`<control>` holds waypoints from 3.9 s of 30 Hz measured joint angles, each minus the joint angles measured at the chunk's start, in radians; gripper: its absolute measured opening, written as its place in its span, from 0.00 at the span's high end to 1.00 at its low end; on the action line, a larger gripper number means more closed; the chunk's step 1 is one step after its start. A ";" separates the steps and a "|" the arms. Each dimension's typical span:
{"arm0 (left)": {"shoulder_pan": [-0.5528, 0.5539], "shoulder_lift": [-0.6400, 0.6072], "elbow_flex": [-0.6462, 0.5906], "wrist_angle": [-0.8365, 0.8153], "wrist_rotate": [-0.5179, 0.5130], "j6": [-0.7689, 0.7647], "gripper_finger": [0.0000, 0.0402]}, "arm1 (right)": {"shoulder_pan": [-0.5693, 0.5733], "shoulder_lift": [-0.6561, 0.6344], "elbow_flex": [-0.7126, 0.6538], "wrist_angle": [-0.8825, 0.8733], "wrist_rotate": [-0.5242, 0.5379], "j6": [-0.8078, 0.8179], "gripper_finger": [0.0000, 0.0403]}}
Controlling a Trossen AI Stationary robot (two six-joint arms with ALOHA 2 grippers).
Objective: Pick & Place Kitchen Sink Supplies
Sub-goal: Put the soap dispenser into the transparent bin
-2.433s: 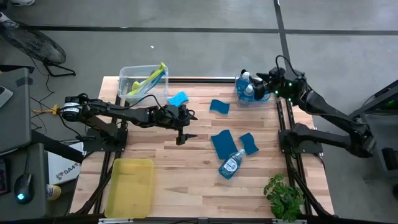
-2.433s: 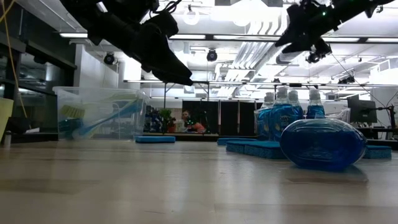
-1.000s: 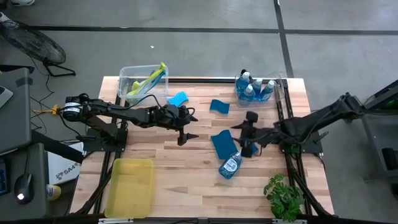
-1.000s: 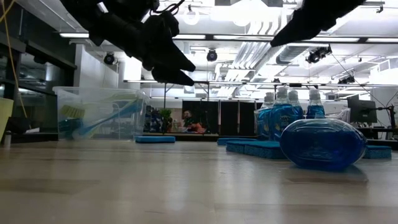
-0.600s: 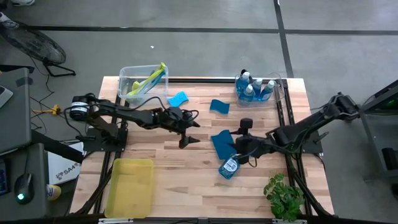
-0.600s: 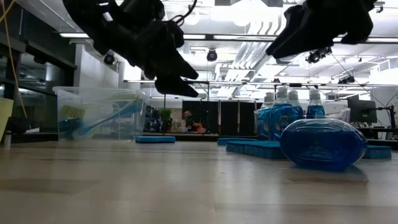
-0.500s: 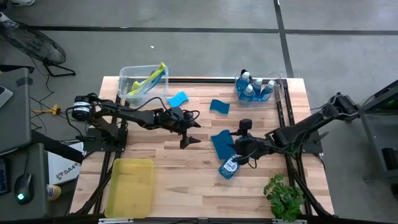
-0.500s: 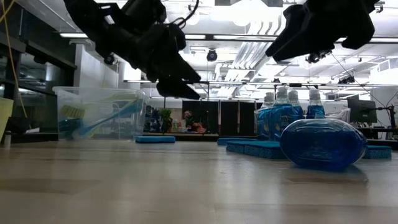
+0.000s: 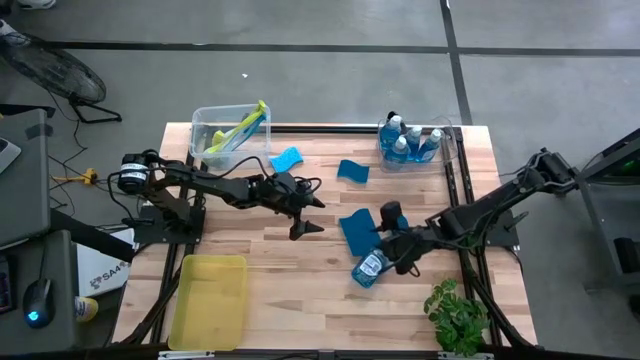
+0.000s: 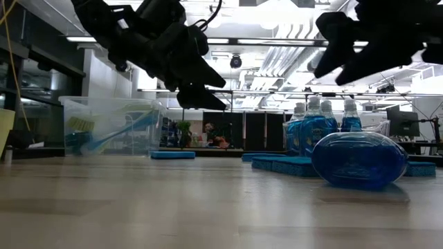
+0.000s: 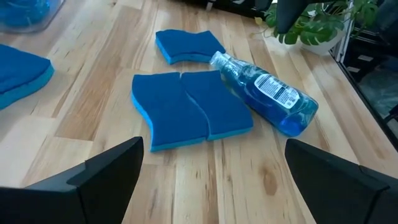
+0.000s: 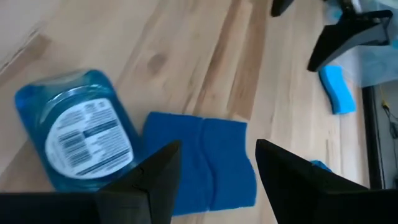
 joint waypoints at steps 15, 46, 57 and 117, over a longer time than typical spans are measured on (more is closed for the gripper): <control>0.000 0.000 0.000 -0.001 0.001 -0.015 0.04 | 0.061 0.030 0.000 -0.098 0.004 -0.088 0.50; -0.045 0.000 0.000 0.032 0.045 -0.269 0.04 | 0.394 0.306 0.000 -0.154 0.217 0.123 0.50; -0.185 0.173 0.024 0.322 -0.060 -0.393 0.04 | 0.391 0.411 0.000 -0.157 0.360 0.113 0.50; -0.348 0.587 0.534 0.132 -0.180 -0.624 0.04 | 0.192 0.410 -0.003 0.023 0.214 -0.243 0.66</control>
